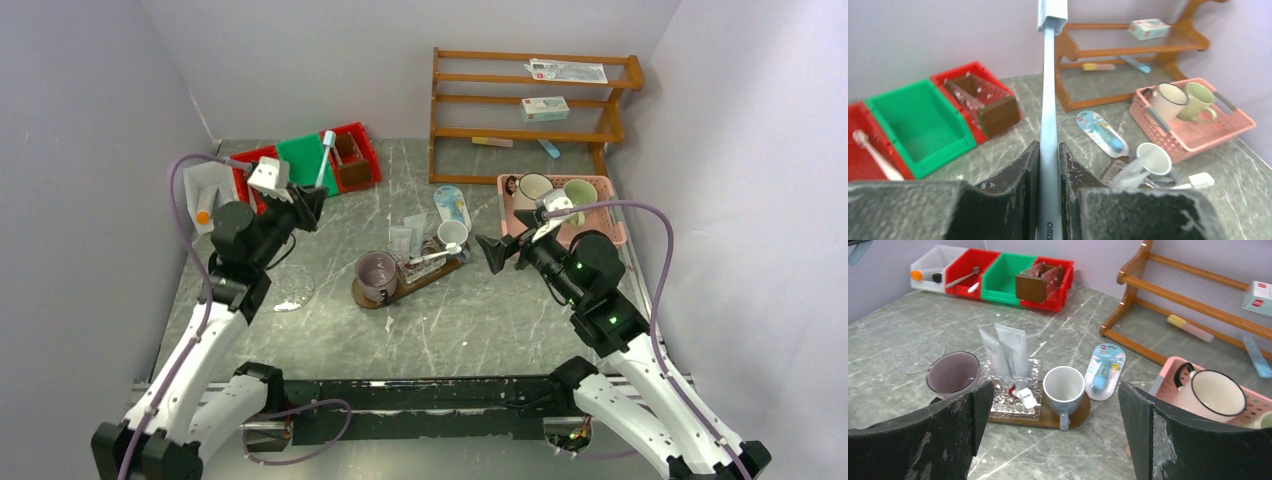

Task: Prepare toiletry sets of a toothbrush and toothpaste on the tray
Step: Pick up the toothbrush from the storage box.

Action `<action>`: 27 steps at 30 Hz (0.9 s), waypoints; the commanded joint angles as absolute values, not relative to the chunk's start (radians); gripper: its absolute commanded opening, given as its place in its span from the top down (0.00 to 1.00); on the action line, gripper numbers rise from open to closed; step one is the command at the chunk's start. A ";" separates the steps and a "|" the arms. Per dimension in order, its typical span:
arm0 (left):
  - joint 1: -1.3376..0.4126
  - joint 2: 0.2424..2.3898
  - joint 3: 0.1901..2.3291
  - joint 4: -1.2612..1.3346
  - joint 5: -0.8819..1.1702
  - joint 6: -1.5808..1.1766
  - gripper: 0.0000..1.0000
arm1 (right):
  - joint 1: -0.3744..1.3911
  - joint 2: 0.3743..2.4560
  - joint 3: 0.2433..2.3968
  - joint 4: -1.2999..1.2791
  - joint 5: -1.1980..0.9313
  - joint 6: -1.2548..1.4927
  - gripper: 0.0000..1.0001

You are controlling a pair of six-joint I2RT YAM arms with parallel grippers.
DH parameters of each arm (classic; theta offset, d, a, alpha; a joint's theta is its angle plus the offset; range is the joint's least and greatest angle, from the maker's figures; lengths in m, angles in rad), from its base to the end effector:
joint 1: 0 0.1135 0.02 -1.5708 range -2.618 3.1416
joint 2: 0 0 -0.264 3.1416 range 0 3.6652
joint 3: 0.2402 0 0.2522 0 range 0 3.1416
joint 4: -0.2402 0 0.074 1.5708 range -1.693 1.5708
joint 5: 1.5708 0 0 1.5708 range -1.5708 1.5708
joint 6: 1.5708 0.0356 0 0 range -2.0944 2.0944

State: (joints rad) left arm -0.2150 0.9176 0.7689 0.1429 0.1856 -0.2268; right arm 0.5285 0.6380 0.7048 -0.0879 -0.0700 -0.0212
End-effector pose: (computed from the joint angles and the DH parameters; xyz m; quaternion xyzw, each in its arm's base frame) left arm 0.2132 -0.0533 0.3456 0.0612 0.7065 -0.2179 0.6706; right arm 0.1350 0.0817 0.3446 -0.2174 0.6806 0.1997 0.6705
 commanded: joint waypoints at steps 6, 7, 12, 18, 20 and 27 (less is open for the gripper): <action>-0.364 0.724 0.664 0.251 0.288 -0.051 0.95 | 0.531 0.689 0.771 -0.063 -0.247 0.051 0.00; -0.373 0.718 0.663 0.247 0.302 -0.046 0.95 | 0.532 0.697 0.776 -0.056 -0.264 0.055 0.00; -0.415 0.690 0.637 0.270 0.356 -0.021 0.94 | 0.531 0.755 0.793 0.010 -0.337 0.112 0.01; -0.428 0.672 0.566 0.391 0.474 -0.044 0.94 | 0.545 0.826 0.766 0.203 -0.439 0.230 0.04; -0.430 0.671 0.548 0.433 0.517 -0.044 0.95 | 0.562 0.852 0.746 0.301 -0.457 0.271 0.05; -0.469 0.643 0.511 0.433 0.626 0.054 0.95 | 0.682 0.984 0.787 0.506 -0.512 0.245 0.07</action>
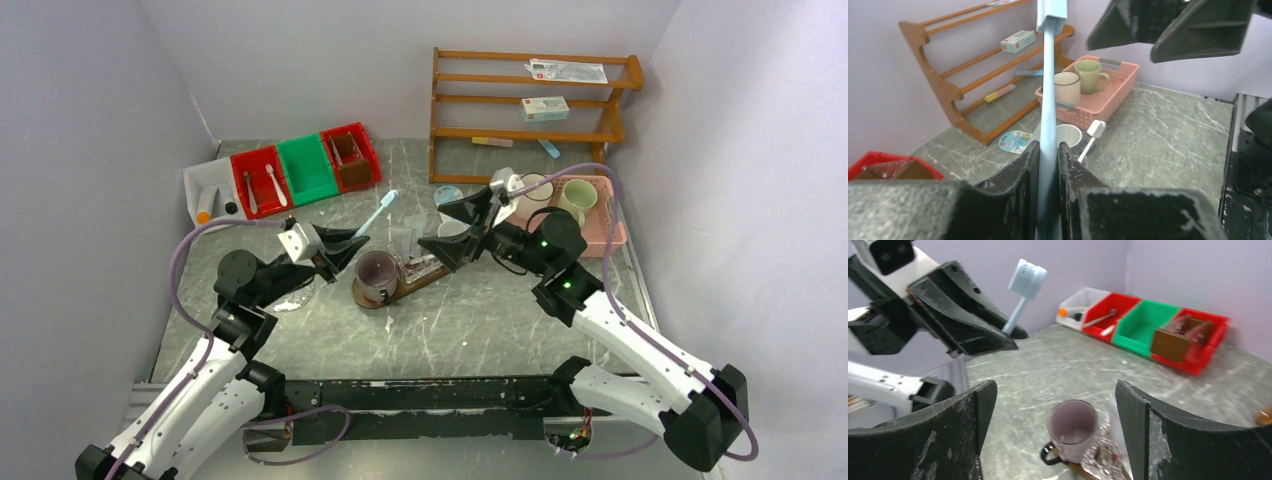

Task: Prepare toiletry sets of a toothbrush and toothpaste on the tray
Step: Pick up the toothbrush from the storage box.

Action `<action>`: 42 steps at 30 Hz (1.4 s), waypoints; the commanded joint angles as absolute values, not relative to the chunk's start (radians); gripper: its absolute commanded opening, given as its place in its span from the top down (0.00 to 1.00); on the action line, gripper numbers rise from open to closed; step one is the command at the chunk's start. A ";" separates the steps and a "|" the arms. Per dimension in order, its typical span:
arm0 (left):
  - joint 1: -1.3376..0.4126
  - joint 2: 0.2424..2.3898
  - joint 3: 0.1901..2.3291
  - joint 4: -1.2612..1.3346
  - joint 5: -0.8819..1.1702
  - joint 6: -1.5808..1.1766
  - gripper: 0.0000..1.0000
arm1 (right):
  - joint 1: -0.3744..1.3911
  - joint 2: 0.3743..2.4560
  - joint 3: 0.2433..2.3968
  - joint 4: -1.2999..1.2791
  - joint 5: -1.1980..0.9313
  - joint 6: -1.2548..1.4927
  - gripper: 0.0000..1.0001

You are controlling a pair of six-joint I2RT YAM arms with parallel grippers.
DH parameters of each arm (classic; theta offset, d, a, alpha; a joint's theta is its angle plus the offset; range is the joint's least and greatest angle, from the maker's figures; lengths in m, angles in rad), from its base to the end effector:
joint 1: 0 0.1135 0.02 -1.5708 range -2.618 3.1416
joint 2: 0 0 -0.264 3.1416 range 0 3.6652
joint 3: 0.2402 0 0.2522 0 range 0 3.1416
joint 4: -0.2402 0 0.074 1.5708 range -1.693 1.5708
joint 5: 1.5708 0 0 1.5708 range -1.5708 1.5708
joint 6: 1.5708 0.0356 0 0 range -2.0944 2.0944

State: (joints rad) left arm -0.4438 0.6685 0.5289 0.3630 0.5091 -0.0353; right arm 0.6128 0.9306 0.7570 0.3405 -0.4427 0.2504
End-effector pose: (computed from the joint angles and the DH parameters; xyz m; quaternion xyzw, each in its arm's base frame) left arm 0.1427 -0.0870 0.3257 0.3152 0.5513 -0.3321 0.6975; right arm 0.1701 0.1382 0.3596 -0.2784 0.5894 0.4404 0.6173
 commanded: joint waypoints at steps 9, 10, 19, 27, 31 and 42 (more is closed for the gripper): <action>-0.497 0.624 0.518 0.358 0.802 0.141 0.95 | 0.713 1.013 0.835 0.447 -0.647 0.018 0.14; -0.498 0.620 0.516 0.356 0.821 0.148 0.95 | 0.713 1.001 0.837 0.429 -0.658 -0.017 0.14; -0.505 0.613 0.518 0.344 0.944 0.169 0.95 | 0.713 0.944 0.875 0.238 -0.769 -0.257 0.23; -0.508 0.648 0.519 0.368 0.989 0.135 0.95 | 0.712 0.960 0.897 0.216 -0.932 -0.326 0.28; -0.509 0.662 0.515 0.388 1.003 0.117 0.95 | 0.713 0.976 0.914 0.202 -0.995 -0.333 0.32; -0.510 0.688 0.519 0.388 1.018 0.104 0.95 | 0.714 0.994 0.924 0.212 -1.041 -0.326 0.52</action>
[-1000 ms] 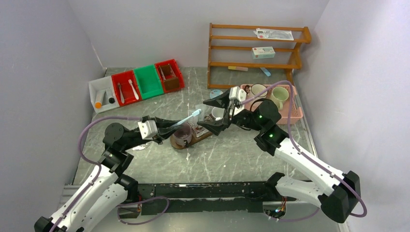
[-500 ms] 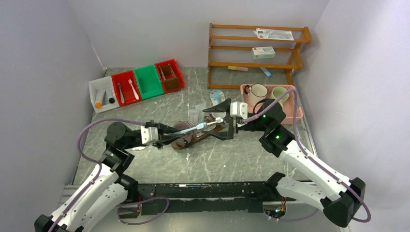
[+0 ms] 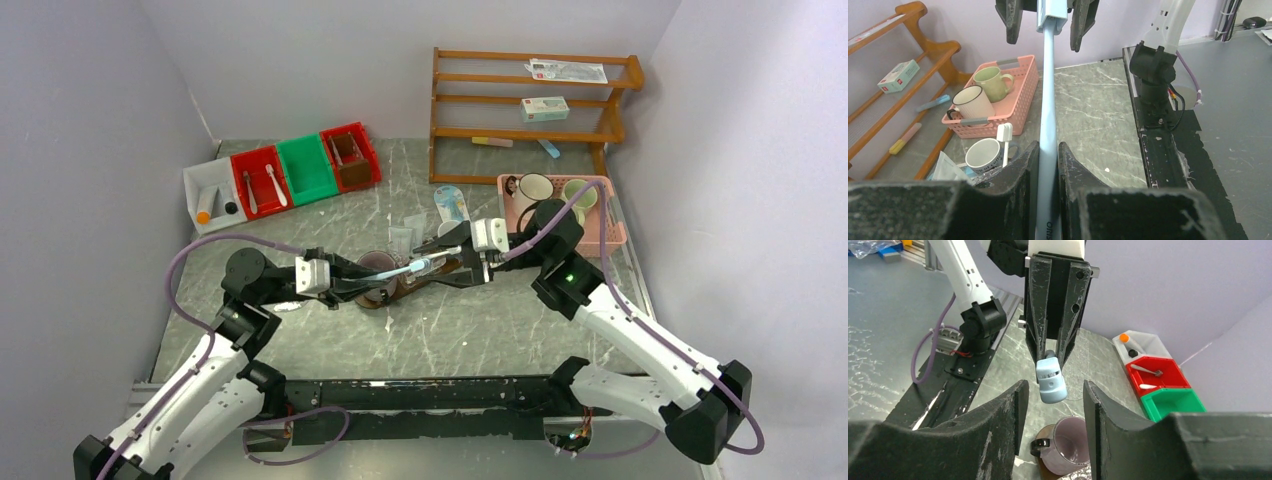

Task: Prepare toiletry sets of a toothbrush and toothpaste on the tray
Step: Pick up the toothbrush from the storage box.

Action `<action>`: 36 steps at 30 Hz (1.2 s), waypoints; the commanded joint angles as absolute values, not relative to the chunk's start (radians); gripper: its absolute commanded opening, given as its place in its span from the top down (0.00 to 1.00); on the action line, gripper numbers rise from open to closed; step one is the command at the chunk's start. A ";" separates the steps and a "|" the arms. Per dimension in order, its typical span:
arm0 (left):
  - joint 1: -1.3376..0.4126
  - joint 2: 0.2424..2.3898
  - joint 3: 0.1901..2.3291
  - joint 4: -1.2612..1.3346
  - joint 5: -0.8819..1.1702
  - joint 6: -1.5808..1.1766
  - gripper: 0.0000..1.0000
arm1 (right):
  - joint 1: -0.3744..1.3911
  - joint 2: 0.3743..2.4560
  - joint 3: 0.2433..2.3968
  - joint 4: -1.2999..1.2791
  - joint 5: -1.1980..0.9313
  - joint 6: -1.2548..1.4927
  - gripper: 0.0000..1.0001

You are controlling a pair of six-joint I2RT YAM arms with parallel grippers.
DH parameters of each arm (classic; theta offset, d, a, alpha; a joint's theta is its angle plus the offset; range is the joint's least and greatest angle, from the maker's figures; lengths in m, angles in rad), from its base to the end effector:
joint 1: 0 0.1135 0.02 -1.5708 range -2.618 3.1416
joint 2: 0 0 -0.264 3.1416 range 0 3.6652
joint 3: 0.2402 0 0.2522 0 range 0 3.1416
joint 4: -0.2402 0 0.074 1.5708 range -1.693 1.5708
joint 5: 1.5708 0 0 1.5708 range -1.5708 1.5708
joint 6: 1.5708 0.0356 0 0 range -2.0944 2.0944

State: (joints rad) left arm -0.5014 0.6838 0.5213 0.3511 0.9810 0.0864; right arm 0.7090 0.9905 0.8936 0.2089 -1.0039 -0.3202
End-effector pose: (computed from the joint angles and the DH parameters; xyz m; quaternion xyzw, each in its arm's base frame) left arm 0.1251 -0.1023 0.3174 0.5103 0.4330 -0.4338 0.6033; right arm 0.1455 0.1643 0.3807 -0.5998 0.3320 0.4409 0.5794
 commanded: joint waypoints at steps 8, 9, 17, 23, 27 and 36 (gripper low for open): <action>-0.512 0.699 0.532 0.337 1.029 0.137 0.95 | 0.713 0.989 0.936 0.197 -1.064 -0.336 0.58; -0.513 0.700 0.534 0.337 1.027 0.138 0.95 | 0.714 0.990 0.940 0.190 -1.068 -0.343 0.60; -0.514 0.690 0.538 0.316 1.006 0.157 0.94 | 0.714 1.000 0.966 0.112 -1.065 -0.376 0.93; -0.514 0.668 0.541 0.269 0.875 0.188 0.63 | 0.714 0.985 1.011 -0.037 -0.982 -0.438 1.00; -0.514 0.661 0.548 0.238 0.787 0.212 0.42 | 0.714 0.969 1.027 -0.082 -0.937 -0.439 1.00; -0.513 0.624 0.557 0.206 0.459 0.213 0.32 | 0.729 0.970 1.116 -0.287 -0.765 -0.484 1.00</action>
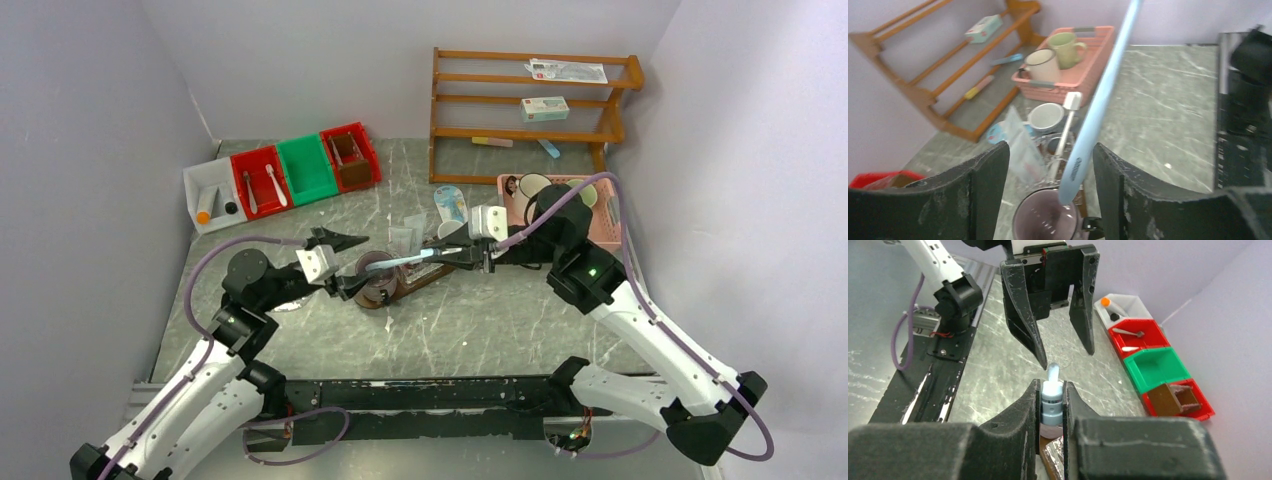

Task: Prepare toiletry sets of a toothbrush and toothpaste on the tray
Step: Pick up the toothbrush from the storage box.

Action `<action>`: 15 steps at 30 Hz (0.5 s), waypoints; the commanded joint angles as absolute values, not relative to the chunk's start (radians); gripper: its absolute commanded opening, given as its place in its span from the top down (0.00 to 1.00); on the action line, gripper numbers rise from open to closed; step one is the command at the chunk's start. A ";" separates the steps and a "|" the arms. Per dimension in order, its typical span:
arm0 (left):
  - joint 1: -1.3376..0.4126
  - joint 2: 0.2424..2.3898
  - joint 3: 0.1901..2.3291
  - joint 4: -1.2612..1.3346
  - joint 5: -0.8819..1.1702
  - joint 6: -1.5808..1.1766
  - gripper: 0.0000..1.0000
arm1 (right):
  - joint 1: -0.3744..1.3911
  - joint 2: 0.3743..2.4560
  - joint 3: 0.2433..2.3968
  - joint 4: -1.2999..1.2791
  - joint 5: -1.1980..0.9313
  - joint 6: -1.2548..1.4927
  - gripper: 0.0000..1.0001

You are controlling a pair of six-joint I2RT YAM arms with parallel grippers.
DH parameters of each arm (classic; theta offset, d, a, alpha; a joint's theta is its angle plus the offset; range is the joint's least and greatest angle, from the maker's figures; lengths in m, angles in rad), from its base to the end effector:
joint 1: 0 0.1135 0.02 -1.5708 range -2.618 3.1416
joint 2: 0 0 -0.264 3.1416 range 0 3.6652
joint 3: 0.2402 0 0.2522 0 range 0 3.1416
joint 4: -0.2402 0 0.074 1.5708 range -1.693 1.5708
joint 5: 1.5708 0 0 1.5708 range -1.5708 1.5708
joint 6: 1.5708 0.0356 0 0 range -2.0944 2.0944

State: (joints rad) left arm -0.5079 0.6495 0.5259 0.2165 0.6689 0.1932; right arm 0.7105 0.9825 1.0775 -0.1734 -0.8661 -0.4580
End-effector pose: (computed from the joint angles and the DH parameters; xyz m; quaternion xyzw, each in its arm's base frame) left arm 0.1306 -0.0979 0.3120 0.4464 0.5142 -0.3278 0.6550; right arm 0.1403 0.1565 0.4085 -0.6052 0.3988 0.3833 0.5725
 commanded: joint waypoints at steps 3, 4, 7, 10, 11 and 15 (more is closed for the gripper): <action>-0.514 0.613 0.562 0.198 0.313 0.200 0.24 | 0.747 0.971 1.133 -0.330 -0.689 -0.497 1.00; -0.514 0.610 0.563 0.198 0.270 0.196 0.23 | 0.755 0.974 1.146 -0.349 -0.652 -0.502 1.00; -0.513 0.605 0.565 0.190 0.144 0.177 0.18 | 0.785 0.988 1.174 -0.405 -0.578 -0.520 1.00; -0.514 0.606 0.574 0.175 0.030 0.164 0.14 | 0.821 0.992 1.182 -0.431 -0.491 -0.528 1.00; -0.513 0.607 0.576 0.167 0.005 0.161 0.13 | 0.837 0.994 1.183 -0.436 -0.466 -0.531 1.00; -0.512 0.625 0.600 0.130 -0.150 0.139 0.09 | 0.917 1.006 1.190 -0.457 -0.365 -0.531 1.00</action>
